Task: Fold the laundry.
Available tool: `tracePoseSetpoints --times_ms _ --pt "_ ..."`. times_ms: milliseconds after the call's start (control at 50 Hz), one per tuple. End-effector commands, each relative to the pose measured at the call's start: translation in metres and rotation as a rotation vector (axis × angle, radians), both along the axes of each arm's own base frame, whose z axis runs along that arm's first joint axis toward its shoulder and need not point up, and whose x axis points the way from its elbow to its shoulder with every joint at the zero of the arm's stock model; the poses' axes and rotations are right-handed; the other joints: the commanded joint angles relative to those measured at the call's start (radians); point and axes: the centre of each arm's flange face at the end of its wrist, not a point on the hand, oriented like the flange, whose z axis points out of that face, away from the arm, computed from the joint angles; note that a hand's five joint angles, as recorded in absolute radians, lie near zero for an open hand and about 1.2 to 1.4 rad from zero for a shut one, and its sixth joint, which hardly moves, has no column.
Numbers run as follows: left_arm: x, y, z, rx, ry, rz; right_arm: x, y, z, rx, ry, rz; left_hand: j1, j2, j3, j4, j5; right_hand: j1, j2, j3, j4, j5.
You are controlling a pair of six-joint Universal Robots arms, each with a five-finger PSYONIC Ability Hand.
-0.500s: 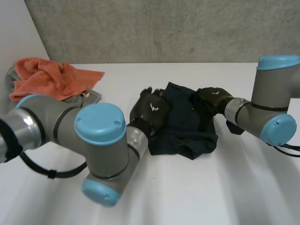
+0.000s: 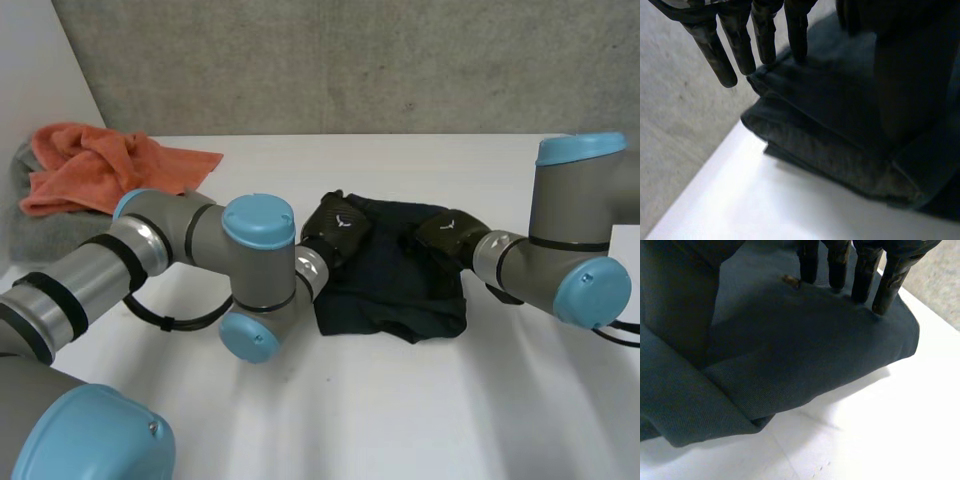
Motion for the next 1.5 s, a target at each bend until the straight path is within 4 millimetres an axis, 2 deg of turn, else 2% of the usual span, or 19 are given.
tracePoseSetpoints --times_ms 20,140,260,400,460,540,560,680,720,780,860,900,960,1040,1200,1320,1400,1500 --pt "0.018 -0.012 -0.008 0.045 -0.056 0.096 -0.002 0.004 0.031 -0.038 -0.067 -0.044 0.04 0.044 0.04 0.048 0.057 0.037 -0.044 -0.019 -0.058 -0.066" --pt "0.023 -0.01 -0.009 0.075 -0.089 0.105 -0.001 0.0 0.029 -0.039 -0.085 -0.056 0.04 0.044 0.04 0.048 0.057 0.037 -0.044 -0.019 -0.058 -0.066" --pt "0.023 -0.005 -0.009 0.084 -0.099 0.097 0.0 -0.01 0.002 -0.013 -0.058 -0.082 0.037 0.041 0.037 0.045 0.054 0.037 -0.044 -0.019 -0.058 -0.066" --pt "0.021 -0.002 -0.004 0.077 -0.096 0.089 -0.003 -0.017 -0.015 -0.006 -0.019 -0.125 0.035 0.038 0.034 0.042 0.052 0.037 -0.044 -0.019 -0.058 -0.066" --pt "0.02 0.0 -0.003 0.077 -0.096 0.085 -0.003 -0.017 -0.015 -0.005 -0.016 -0.126 0.032 0.035 0.031 0.039 0.049 0.037 -0.044 -0.019 -0.058 -0.066" --pt "0.02 0.002 0.006 0.07 -0.086 0.084 -0.003 -0.013 0.0 -0.037 -0.018 -0.113 0.023 0.026 0.022 0.031 0.04 0.037 -0.044 -0.019 -0.058 -0.066" --pt "0.019 0.003 0.011 0.065 -0.077 0.083 -0.003 -0.011 0.013 -0.058 -0.035 -0.112 0.026 0.029 0.025 0.033 0.043 0.037 -0.044 -0.019 -0.058 -0.066" --pt "0.026 0.013 0.06 0.04 0.002 0.086 -0.01 -0.004 0.049 -0.139 -0.118 -0.153 0.014 0.017 0.014 0.022 0.031 0.037 -0.044 -0.019 -0.058 -0.066" --pt "0.032 0.019 0.081 0.042 0.043 0.093 -0.015 -0.001 0.057 -0.148 -0.196 -0.21 0.005 0.009 0.005 0.013 0.022 0.037 -0.044 -0.019 -0.058 -0.066" --pt "0.038 0.027 0.096 0.052 0.071 0.089 -0.02 0.006 0.058 -0.118 -0.281 -0.266 -0.007 -0.003 -0.007 0.001 0.011 0.037 -0.044 -0.019 -0.058 -0.066" --pt "0.049 0.046 0.122 0.076 0.124 0.045 -0.032 0.018 0.05 -0.006 -0.377 -0.349 -0.045 -0.041 -0.045 -0.037 -0.028 0.037 -0.044 -0.019 -0.058 -0.066" --pt "0.056 0.06 0.137 0.101 0.161 -0.006 -0.042 0.022 0.037 0.072 -0.403 -0.404 -0.051 -0.047 -0.051 -0.043 -0.034 0.037 -0.044 -0.019 -0.058 -0.066" --pt "0.067 0.078 0.149 0.149 0.199 -0.074 -0.05 0.035 0.016 0.177 -0.408 -0.424 -0.056 -0.053 -0.057 -0.049 -0.039 0.037 -0.044 -0.019 -0.058 -0.066" --pt "0.087 0.092 0.158 0.221 0.247 -0.132 -0.049 0.05 -0.001 0.262 -0.416 -0.375 -0.059 -0.056 -0.06 -0.052 -0.042 0.037 -0.044 -0.019 -0.058 -0.066" --pt "0.107 0.108 0.154 0.321 0.284 -0.182 -0.043 0.046 -0.013 0.205 -0.459 -0.336 -0.059 -0.056 -0.06 -0.052 -0.042 0.037 -0.044 -0.019 -0.058 -0.066" --pt "0.11 0.11 0.149 0.338 0.276 -0.175 -0.039 0.034 -0.026 0.172 -0.466 -0.339 -0.057 -0.053 -0.057 -0.049 -0.039 0.037 -0.044 -0.019 -0.058 -0.066" --pt "0.109 0.109 0.147 0.336 0.278 -0.174 -0.025 0.032 -0.033 0.16 -0.451 -0.318 -0.057 -0.053 -0.057 -0.049 -0.039 0.037 -0.044 -0.019 -0.058 -0.066" --pt "0.109 0.109 0.148 0.333 0.28 -0.174 -0.019 0.027 -0.039 0.148 -0.439 -0.327 -0.057 -0.053 -0.057 -0.049 -0.039 0.097 0.016 0.041 0.002 -0.006"
